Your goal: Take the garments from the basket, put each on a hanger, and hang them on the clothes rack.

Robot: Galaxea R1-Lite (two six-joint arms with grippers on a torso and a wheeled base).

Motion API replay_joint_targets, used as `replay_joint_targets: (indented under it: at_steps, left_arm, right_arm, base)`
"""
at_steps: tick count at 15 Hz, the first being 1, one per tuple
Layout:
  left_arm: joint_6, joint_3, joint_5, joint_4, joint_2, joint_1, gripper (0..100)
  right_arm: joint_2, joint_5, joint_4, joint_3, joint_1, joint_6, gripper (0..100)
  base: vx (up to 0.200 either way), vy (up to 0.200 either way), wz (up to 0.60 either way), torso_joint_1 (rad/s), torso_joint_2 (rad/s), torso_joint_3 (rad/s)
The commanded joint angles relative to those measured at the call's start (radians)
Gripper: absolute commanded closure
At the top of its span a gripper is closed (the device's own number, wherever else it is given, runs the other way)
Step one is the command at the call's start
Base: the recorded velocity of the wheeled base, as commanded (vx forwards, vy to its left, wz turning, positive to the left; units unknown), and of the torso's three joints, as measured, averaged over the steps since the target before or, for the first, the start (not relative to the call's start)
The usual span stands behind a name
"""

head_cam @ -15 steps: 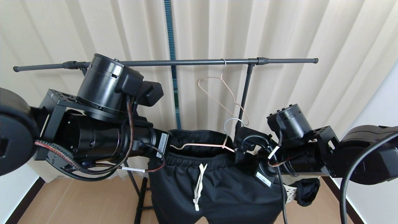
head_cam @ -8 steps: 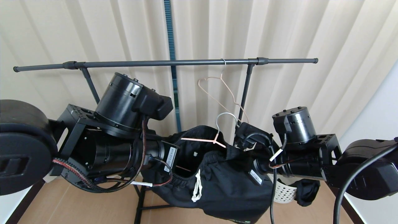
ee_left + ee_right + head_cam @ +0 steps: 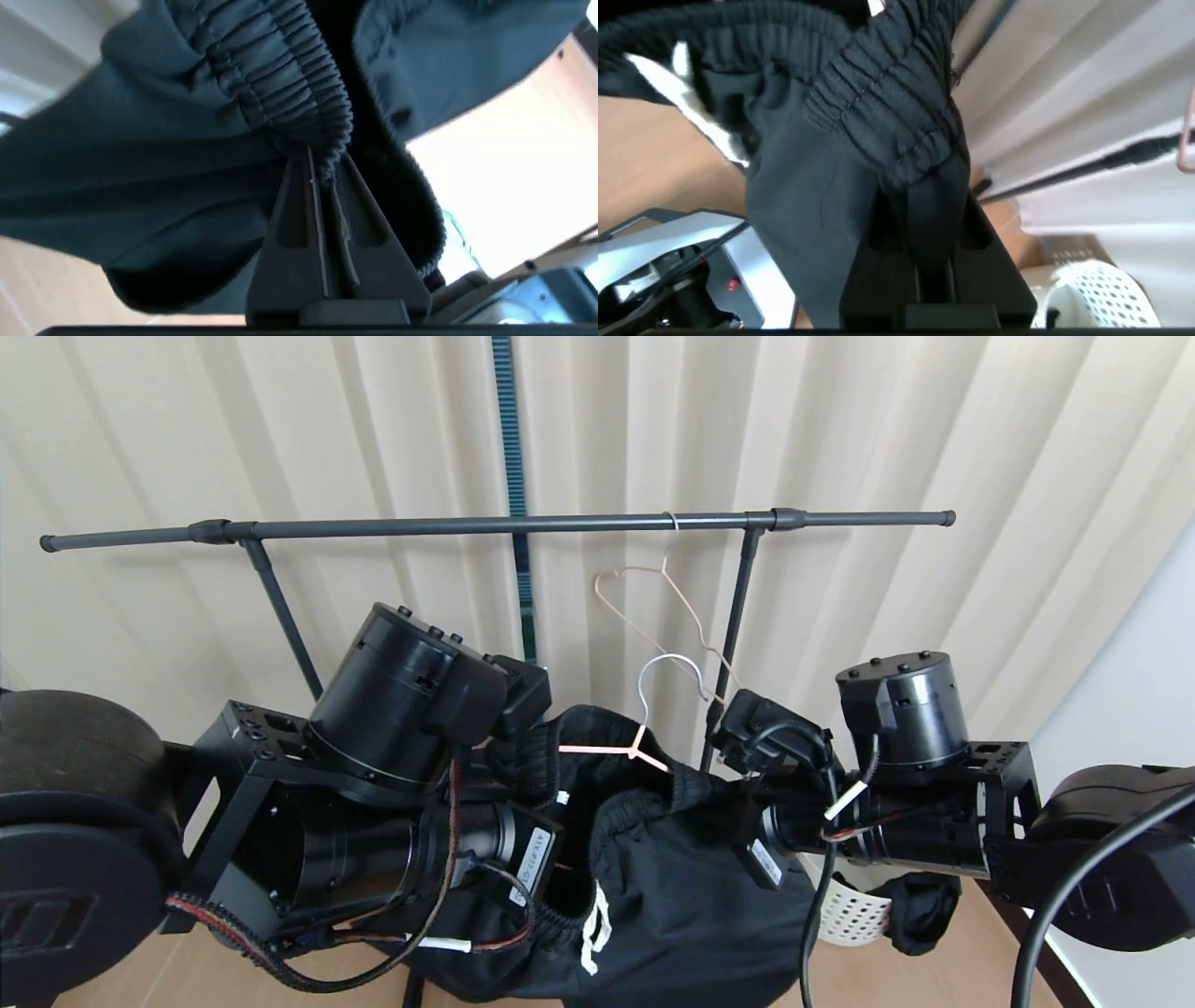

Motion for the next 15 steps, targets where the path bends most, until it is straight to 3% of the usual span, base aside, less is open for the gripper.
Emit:
replay_joint_targets:
  at_steps: [1,9,10,15]
  left_arm:
    - [-0.002,-0.002,0.006,-0.007,0.015,0.003,100]
    - [-0.009,-0.043,0.061,-0.030,0.102,0.011,100]
    - [-0.016,-0.043,0.067,-0.056,0.116,0.011,0]
    - [-0.022,-0.034,0.083,-0.068,0.099,0.008,0]
  right_arm:
    - [-0.025,0.018,-0.002,0.014,0.000,0.000,100]
    - [-0.073,0.112,-0.025,0.047,0.000,0.000,100]
    - [-0.073,0.124,-0.060,0.066,0.000,-0.002,100]
    - [-0.071,0.169,-0.142,0.106,-0.004,-0.002,100]
  base:
    - [0.000,0.000,0.00,0.000,0.00,0.000]
    - [0.000,0.000,0.00,0.000,0.00,0.000]
    - [0.000,0.000,0.00,0.000,0.00,0.000]
    - [0.000,0.000,0.00,0.000,0.00,0.000]
